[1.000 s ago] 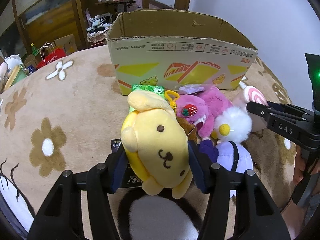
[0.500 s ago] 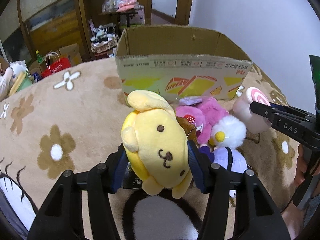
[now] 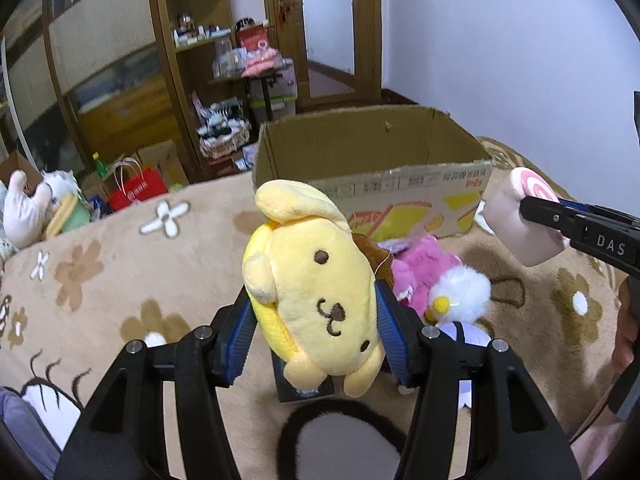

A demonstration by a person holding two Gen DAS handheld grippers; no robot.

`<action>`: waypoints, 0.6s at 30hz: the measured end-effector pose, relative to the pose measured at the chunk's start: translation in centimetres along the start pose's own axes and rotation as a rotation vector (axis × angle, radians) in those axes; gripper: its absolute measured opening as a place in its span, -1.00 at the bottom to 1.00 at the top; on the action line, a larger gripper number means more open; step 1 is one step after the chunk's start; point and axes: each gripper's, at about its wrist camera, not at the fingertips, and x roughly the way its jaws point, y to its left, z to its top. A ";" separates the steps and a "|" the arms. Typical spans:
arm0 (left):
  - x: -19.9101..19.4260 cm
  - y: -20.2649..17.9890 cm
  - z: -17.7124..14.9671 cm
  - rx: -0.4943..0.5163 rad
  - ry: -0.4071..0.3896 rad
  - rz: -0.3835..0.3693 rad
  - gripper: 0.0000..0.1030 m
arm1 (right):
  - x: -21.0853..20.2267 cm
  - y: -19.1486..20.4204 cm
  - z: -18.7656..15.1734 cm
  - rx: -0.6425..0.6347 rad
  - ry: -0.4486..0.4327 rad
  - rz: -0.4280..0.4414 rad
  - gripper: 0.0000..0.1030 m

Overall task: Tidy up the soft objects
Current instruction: 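Lift the yellow dog plush with the left gripper while the right gripper carries the pink roll toward the box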

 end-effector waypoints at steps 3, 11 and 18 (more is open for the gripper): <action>-0.4 0.0 0.3 0.008 -0.025 0.013 0.07 | -0.6 0.1 0.2 -0.005 -0.033 -0.009 -0.33; -1.2 0.1 0.8 0.004 -0.076 0.028 0.07 | -1.8 0.3 0.6 -0.017 -0.090 -0.006 -0.33; -1.7 0.1 1.0 0.003 -0.098 0.023 0.07 | -2.5 0.3 0.9 -0.023 -0.126 -0.002 -0.33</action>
